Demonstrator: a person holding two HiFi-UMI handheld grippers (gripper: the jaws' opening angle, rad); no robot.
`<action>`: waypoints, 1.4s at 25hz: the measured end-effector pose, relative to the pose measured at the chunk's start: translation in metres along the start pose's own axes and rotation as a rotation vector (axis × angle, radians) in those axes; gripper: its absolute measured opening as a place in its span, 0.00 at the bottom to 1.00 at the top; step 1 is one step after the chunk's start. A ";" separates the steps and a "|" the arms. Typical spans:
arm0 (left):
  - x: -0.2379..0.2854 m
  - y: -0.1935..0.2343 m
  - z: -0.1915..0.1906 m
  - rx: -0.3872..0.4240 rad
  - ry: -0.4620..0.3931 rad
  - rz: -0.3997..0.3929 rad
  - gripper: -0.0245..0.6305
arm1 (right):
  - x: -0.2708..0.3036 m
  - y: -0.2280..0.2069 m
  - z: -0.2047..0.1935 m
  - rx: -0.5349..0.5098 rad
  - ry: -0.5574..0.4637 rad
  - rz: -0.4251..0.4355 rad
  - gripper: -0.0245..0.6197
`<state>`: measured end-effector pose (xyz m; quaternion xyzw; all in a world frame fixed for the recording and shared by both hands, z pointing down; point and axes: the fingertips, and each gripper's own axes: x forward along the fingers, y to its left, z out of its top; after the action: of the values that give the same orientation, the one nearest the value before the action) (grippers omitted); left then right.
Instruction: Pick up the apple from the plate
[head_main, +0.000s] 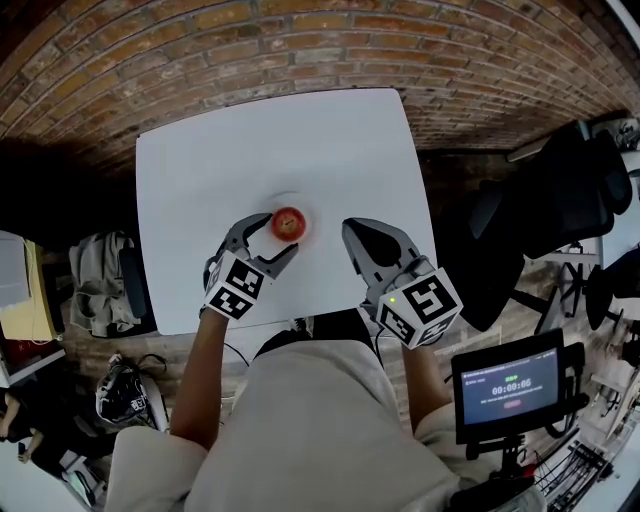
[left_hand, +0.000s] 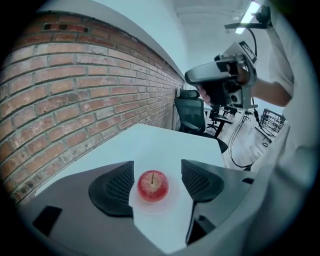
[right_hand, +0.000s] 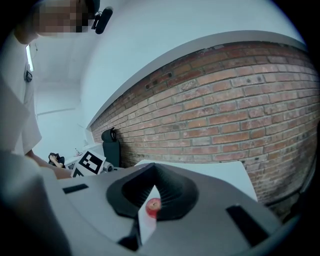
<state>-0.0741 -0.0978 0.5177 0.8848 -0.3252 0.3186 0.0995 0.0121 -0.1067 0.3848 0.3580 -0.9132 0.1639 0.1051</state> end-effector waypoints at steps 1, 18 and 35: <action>0.002 0.000 -0.002 -0.002 0.006 -0.005 0.48 | 0.001 -0.001 -0.002 0.001 0.007 -0.002 0.04; 0.048 0.004 -0.040 0.023 0.147 -0.067 0.52 | 0.001 -0.012 -0.030 0.019 0.080 -0.046 0.04; 0.065 0.007 -0.058 0.031 0.225 -0.089 0.59 | -0.002 -0.009 -0.044 0.032 0.097 -0.039 0.04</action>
<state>-0.0695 -0.1144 0.6029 0.8583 -0.2676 0.4162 0.1359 0.0232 -0.0951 0.4270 0.3690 -0.8971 0.1935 0.1467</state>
